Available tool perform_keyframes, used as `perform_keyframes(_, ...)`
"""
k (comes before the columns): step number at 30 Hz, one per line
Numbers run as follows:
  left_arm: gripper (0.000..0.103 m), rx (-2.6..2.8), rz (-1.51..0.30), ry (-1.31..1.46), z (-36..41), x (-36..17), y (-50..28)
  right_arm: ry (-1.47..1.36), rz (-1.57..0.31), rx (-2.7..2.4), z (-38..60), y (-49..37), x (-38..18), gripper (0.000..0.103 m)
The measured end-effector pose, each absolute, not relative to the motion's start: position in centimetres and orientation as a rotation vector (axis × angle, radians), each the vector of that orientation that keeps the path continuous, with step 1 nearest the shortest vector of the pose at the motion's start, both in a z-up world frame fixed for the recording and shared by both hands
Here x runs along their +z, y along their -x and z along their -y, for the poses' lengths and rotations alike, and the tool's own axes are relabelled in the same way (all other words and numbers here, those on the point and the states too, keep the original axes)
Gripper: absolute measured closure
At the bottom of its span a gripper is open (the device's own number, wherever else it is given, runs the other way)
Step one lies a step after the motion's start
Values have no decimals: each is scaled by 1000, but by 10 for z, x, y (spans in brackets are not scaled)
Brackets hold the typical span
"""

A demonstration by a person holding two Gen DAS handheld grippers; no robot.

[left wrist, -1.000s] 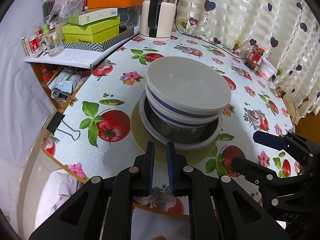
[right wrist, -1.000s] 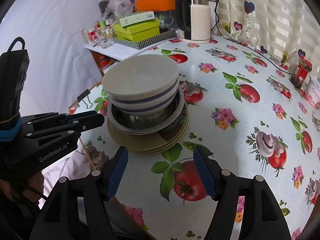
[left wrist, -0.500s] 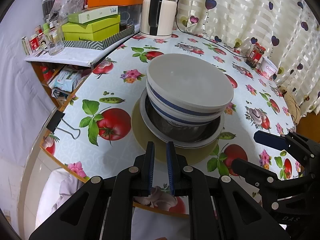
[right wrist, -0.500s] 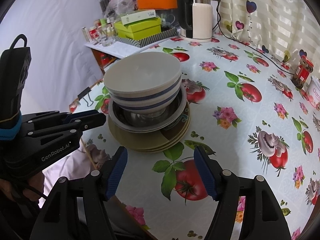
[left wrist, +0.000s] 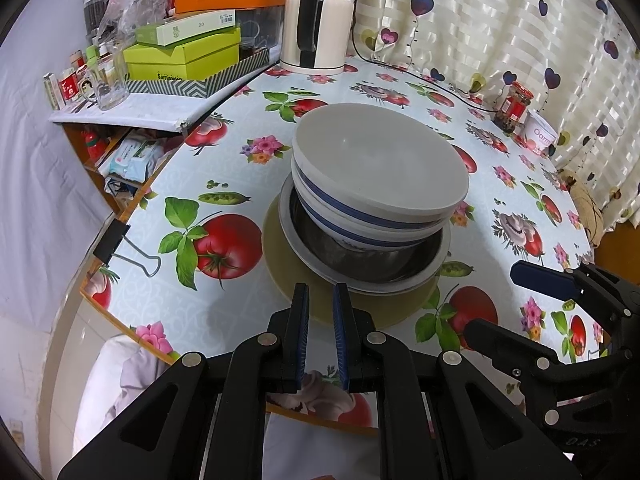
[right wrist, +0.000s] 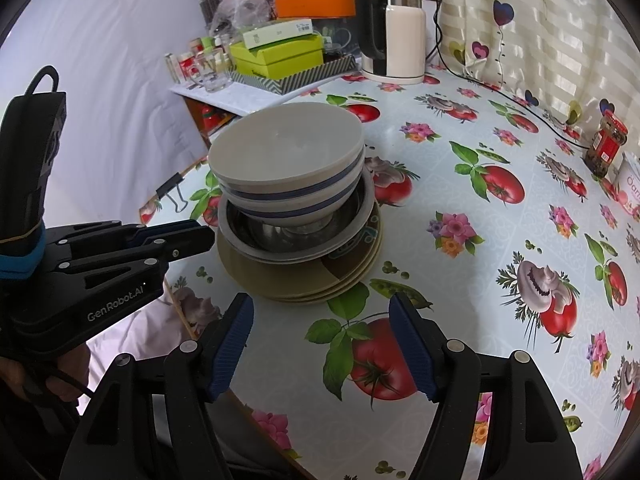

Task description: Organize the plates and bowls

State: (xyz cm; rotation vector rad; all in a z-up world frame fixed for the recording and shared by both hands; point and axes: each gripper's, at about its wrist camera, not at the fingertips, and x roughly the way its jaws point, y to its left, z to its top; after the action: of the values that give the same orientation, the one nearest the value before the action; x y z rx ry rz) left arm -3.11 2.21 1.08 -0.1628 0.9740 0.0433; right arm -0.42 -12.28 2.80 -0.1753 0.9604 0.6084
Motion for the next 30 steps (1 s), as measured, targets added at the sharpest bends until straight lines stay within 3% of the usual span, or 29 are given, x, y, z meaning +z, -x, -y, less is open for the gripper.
perform_keyframes(30, 91, 44, -984, 149, -20, 10, 31, 175, -961, 609, 124, 5, 28, 30)
